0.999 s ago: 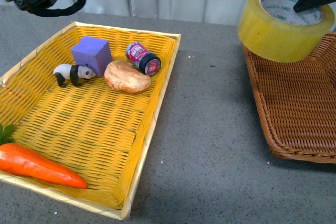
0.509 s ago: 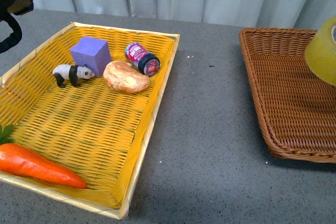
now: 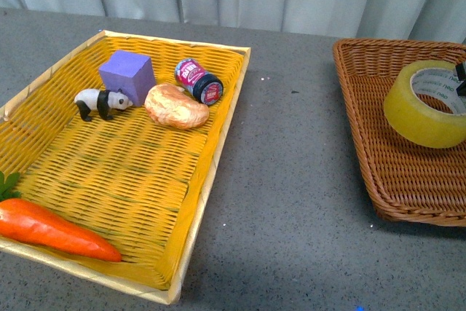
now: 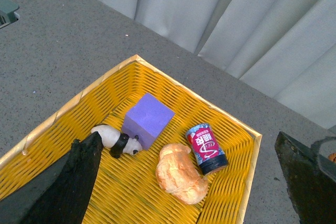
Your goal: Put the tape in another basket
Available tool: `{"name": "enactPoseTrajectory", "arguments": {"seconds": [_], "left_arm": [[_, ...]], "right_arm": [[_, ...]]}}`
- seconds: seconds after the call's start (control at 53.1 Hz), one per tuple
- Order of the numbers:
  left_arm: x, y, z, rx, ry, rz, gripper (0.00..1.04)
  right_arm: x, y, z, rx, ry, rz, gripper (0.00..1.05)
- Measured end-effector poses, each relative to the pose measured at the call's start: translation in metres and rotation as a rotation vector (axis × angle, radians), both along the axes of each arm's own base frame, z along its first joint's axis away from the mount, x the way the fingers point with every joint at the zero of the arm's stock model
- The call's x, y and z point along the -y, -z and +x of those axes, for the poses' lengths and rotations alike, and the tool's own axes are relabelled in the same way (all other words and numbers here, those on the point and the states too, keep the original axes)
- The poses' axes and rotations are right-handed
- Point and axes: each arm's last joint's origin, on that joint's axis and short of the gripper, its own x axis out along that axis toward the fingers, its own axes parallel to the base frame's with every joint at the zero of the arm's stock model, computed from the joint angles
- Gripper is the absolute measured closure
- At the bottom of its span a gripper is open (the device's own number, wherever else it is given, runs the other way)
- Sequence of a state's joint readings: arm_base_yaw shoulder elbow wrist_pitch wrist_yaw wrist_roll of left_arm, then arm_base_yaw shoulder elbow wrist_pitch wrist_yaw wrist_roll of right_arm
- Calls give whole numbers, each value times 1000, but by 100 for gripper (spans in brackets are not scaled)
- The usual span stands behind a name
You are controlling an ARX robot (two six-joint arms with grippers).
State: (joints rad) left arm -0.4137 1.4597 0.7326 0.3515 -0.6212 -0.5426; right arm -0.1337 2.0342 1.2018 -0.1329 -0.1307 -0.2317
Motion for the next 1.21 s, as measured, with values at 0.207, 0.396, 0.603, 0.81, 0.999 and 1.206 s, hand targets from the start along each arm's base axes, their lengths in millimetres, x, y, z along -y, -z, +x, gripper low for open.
{"name": "enactPoseTrajectory", "arguments": {"seconds": [0.207,0.396,0.603,0.81,0.999,1.206], "left_arm": [[0,-3,-2,1,-1,4,7],[0,-14,-8,31,-13,15,7],[3,-36,-24,107,-31,2,7],[-17,-32,-57,273,262,162,34],[-45,-9,-86,261,295,303,65],[-69,10,-107,257,291,329,101]], "right_arm": [[1,-3,4,35,5,-4,71],[1,-24,-4,143,26,-17,43],[9,-73,-38,377,101,-22,7],[0,-95,-92,798,125,43,29],[-26,-98,-161,957,101,69,59],[-36,-76,-193,931,106,73,97]]}}
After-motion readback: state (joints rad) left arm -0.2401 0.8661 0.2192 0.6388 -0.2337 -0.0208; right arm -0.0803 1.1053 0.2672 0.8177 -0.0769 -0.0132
